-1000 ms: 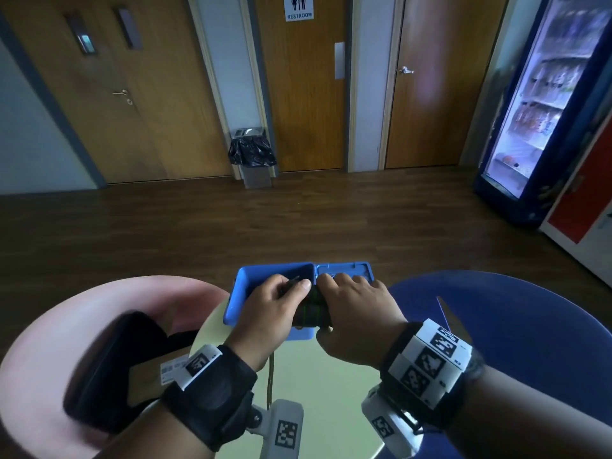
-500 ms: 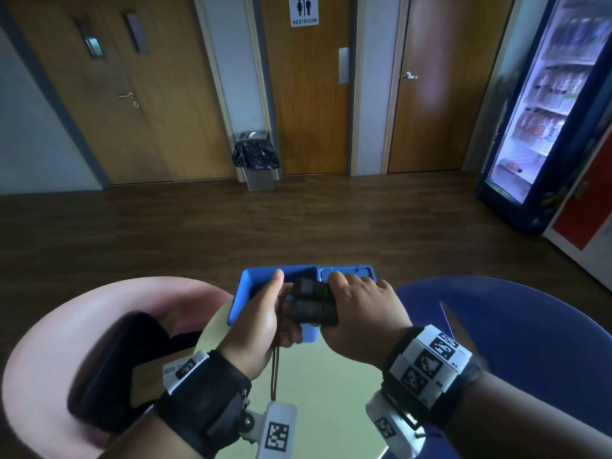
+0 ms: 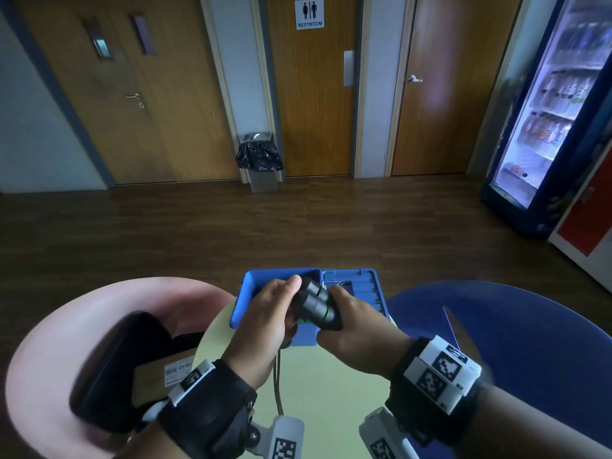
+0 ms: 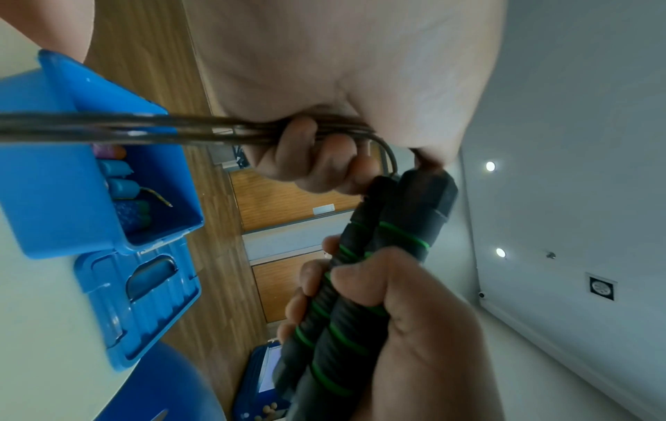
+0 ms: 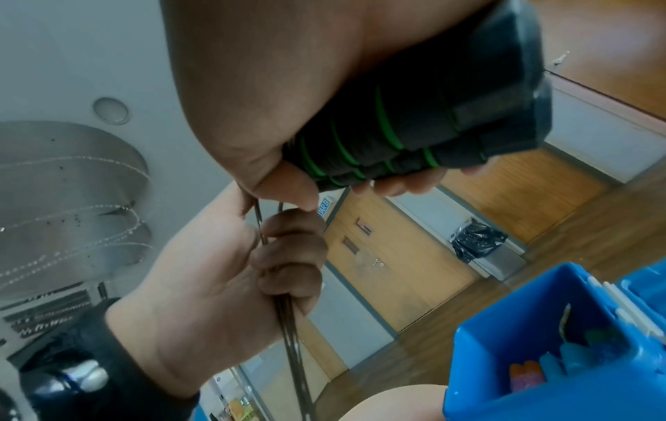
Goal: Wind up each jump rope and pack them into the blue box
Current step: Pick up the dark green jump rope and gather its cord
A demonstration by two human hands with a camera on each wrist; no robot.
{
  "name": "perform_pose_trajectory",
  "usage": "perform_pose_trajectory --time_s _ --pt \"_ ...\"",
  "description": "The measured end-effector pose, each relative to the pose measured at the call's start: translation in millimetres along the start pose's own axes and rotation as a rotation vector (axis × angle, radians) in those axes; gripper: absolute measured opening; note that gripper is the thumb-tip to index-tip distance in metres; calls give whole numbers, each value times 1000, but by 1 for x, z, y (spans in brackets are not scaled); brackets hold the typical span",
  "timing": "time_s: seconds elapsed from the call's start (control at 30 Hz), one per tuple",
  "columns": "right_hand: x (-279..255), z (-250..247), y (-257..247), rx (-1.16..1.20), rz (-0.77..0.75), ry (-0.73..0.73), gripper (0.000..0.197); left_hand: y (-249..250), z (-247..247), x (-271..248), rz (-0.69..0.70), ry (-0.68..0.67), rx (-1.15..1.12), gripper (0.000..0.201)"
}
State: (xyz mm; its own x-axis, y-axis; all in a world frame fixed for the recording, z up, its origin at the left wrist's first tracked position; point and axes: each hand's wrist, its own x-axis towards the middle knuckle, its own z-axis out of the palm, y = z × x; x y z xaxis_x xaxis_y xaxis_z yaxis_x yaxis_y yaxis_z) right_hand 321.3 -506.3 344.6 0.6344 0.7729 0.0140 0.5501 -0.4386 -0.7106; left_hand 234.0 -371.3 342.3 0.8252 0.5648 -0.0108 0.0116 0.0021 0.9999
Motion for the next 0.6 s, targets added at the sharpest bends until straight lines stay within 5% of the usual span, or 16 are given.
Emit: perform_pose_trajectory --time_s 0.2,0.47,0.53,0.6 --pt "-2 -8 1 -218 -51 42 24 -3 1 -5 -12 -23 22 33" --pt "0 -6 9 -170 -42 116 20 2 5 0 56 -65 90 40" --pt "1 -5 8 -12 27 77 20 4 9 1 76 -64 65 46" --pt "4 -7 4 446 186 66 24 4 16 3 75 -49 24 45"
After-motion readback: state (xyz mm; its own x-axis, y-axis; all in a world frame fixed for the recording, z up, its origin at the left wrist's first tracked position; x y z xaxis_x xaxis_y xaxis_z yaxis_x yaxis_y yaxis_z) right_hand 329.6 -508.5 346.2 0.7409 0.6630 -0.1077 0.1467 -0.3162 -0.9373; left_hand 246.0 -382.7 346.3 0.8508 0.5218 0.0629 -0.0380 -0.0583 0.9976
